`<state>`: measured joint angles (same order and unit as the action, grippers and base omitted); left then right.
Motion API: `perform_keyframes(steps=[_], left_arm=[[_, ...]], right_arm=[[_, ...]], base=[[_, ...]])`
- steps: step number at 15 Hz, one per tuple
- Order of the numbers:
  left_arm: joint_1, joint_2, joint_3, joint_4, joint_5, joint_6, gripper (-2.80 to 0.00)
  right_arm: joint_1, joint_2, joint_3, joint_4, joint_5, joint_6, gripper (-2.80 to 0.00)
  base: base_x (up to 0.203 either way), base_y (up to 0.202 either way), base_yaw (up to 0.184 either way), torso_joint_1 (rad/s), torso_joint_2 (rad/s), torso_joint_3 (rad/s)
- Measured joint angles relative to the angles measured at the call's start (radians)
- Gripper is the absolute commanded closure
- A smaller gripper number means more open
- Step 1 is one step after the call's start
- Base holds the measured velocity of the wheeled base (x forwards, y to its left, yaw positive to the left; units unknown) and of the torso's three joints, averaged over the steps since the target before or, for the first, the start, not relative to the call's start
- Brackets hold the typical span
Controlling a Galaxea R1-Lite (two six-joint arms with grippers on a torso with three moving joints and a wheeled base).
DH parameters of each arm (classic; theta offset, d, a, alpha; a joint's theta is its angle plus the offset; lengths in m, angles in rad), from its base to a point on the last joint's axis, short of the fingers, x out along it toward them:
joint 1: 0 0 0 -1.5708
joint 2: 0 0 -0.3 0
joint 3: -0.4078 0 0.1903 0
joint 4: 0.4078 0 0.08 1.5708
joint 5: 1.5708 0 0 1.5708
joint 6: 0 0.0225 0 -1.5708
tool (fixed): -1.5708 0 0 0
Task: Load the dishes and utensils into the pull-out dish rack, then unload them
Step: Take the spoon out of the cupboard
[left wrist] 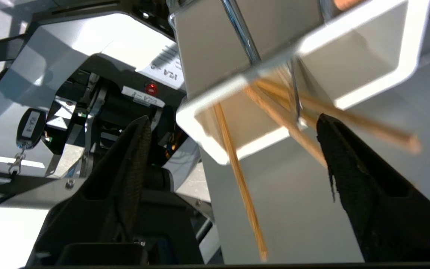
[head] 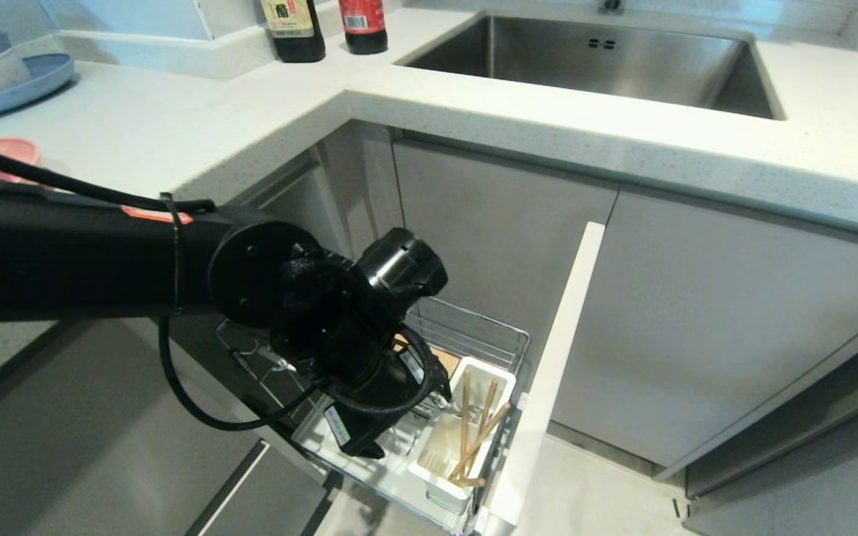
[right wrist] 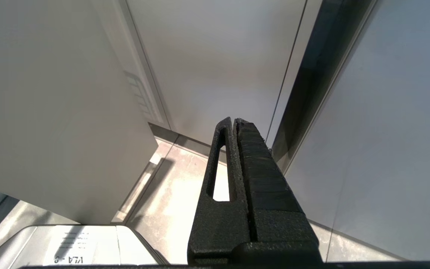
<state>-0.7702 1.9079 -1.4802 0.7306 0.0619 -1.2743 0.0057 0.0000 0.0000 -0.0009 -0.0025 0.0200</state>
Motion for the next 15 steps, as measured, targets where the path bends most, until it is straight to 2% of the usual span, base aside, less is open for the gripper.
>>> perform_keyframes(steps=[4, 9, 15], left_arm=[[0.02, 0.059, -0.023, -0.007, -0.006, 0.001, -2.8], [0.022, 0.082, -0.063, 0.001, -0.109, 0.0, -2.8], [0.025, 0.085, -0.071, 0.002, -0.114, 0.0, -2.8]], right_arm=[[0.0, 0.0, 0.0, 0.0, 0.0, 0.0, 0.0], [0.0, 0.0, 0.0, 0.0, 0.0, 0.0, 0.0], [0.0, 0.0, 0.0, 0.0, 0.0, 0.0, 0.0]], base=[[0.0, 0.0, 0.0, 0.0, 0.0, 0.0], [0.0, 0.0, 0.0, 0.0, 0.0, 0.0], [0.0, 0.0, 0.0, 0.0, 0.0, 0.0]])
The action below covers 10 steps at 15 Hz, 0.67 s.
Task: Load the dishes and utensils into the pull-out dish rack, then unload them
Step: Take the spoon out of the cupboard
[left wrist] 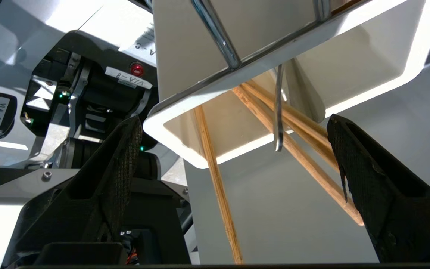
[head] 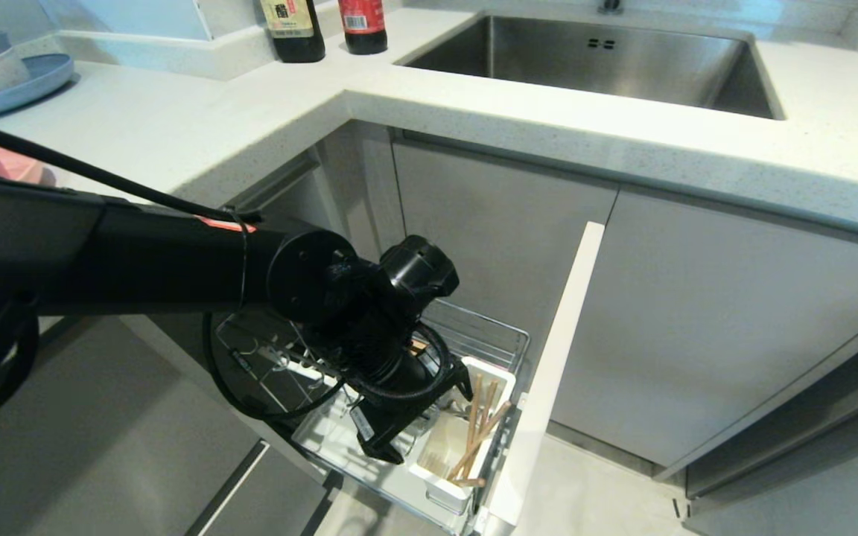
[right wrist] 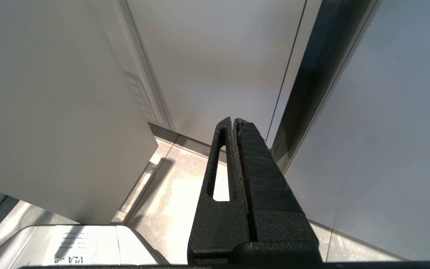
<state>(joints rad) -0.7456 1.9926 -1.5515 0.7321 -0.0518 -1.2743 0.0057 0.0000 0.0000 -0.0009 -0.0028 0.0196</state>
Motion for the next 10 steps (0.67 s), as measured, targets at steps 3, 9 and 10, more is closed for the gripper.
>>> perform_keyframes(steps=[3, 9, 10], left_arm=[[0.0, 0.001, -0.007, 0.0, -0.004, 0.001, -2.8], [0.0, 0.011, -0.011, 0.0, -0.003, 0.007, 0.0], [0.0, 0.011, -0.011, 0.0, -0.001, 0.007, 0.0]], right_arm=[[0.0, 0.0, 0.0, 0.0, 0.0, 0.0, 0.0], [0.0, 0.0, 0.0, 0.0, 0.0, 0.0, 0.0], [0.0, 0.0, 0.0, 0.0, 0.0, 0.0, 0.0]], base=[[0.0, 0.0, 0.0, 0.0, 0.0, 0.0], [0.0, 0.0, 0.0, 0.0, 0.0, 0.0], [0.0, 0.0, 0.0, 0.0, 0.0, 0.0]])
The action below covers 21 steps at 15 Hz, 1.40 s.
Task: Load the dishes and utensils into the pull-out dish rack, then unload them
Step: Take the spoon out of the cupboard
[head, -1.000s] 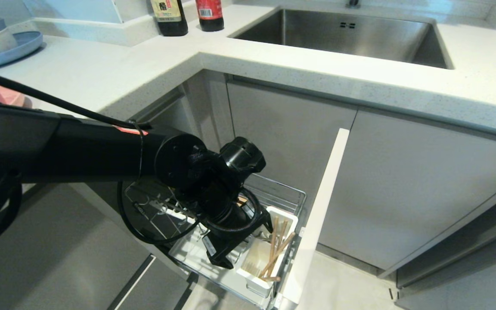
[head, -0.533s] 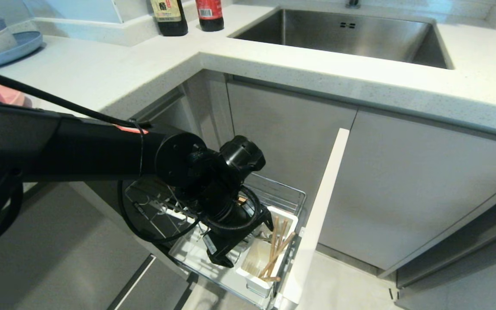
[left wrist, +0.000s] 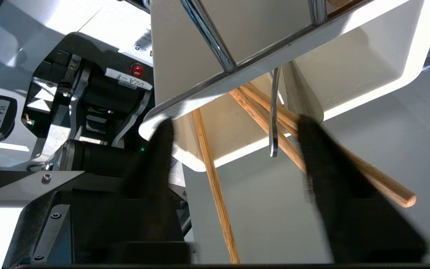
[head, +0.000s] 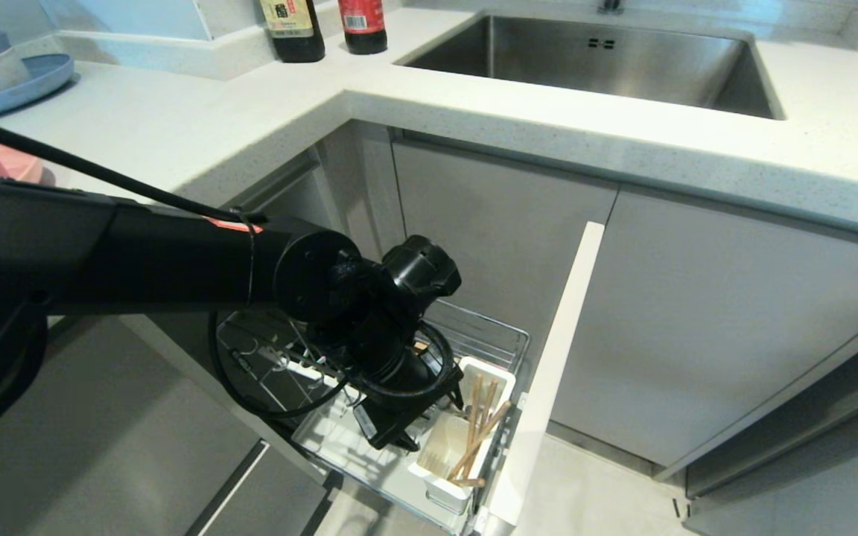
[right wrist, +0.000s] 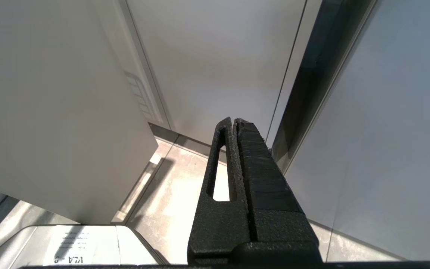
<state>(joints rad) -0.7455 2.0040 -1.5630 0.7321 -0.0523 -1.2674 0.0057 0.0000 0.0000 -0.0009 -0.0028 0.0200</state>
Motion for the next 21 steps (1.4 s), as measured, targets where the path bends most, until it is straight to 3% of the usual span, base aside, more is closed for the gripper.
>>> perform_keyframes(steps=[12, 21], left_arm=[[-0.002, -0.012, -0.004, 0.002, 0.007, -0.001, 0.0], [-0.028, -0.184, -0.03, 0.084, 0.04, -0.004, 0.0]], right_arm=[[0.0, 0.0, 0.0, 0.0, 0.0, 0.0, 0.0], [0.0, 0.0, 0.0, 0.001, 0.0, 0.0, 0.0]], base=[[0.0, 0.0, 0.0, 0.0, 0.0, 0.0], [0.0, 0.0, 0.0, 0.0, 0.0, 0.0]])
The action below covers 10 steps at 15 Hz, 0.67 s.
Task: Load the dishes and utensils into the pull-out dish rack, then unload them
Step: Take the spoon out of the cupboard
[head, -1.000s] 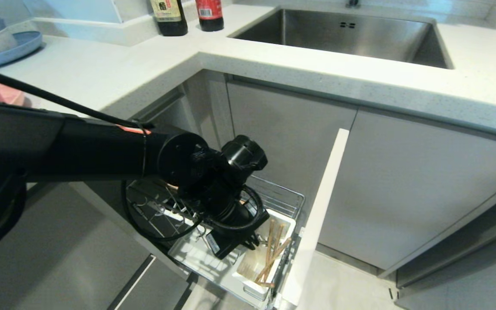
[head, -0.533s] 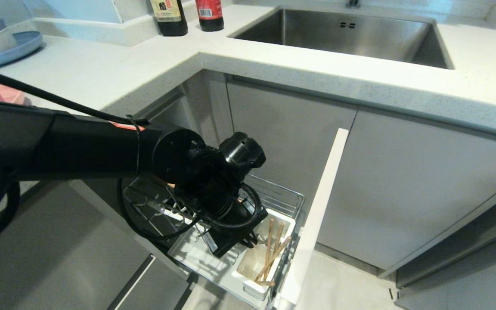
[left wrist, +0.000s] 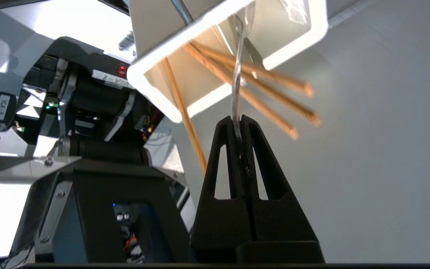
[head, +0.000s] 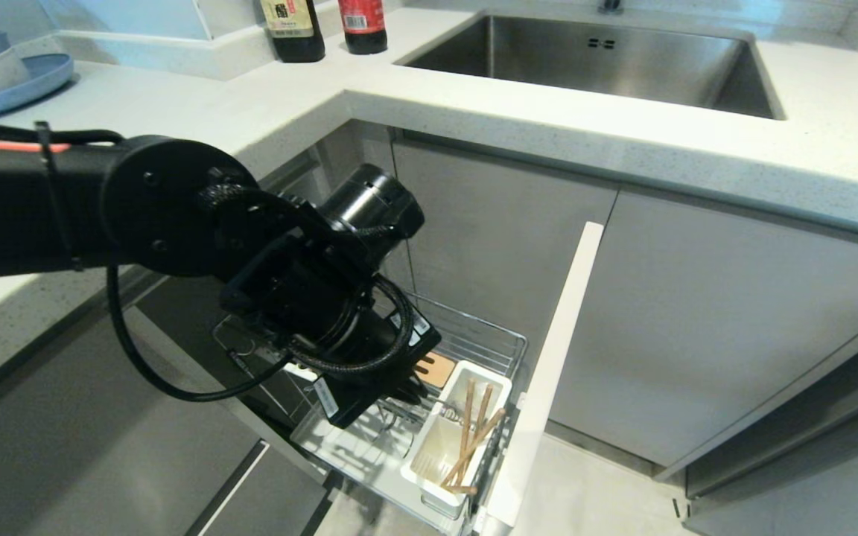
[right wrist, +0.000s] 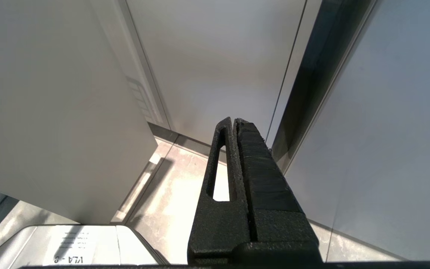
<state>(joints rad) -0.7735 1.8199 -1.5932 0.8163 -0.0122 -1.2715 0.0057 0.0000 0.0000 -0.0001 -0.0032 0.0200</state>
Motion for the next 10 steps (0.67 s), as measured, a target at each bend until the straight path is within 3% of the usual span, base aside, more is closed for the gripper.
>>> perform_keyframes(steps=[10], left_arm=[[-0.049, -0.189, 0.001, 0.211, 0.011, 0.007, 0.0]], right_arm=[[0.0, 0.0, 0.0, -0.001, 0.0, 0.0, 0.0]], base=[[0.0, 0.0, 0.0, 0.0, 0.0, 0.0]])
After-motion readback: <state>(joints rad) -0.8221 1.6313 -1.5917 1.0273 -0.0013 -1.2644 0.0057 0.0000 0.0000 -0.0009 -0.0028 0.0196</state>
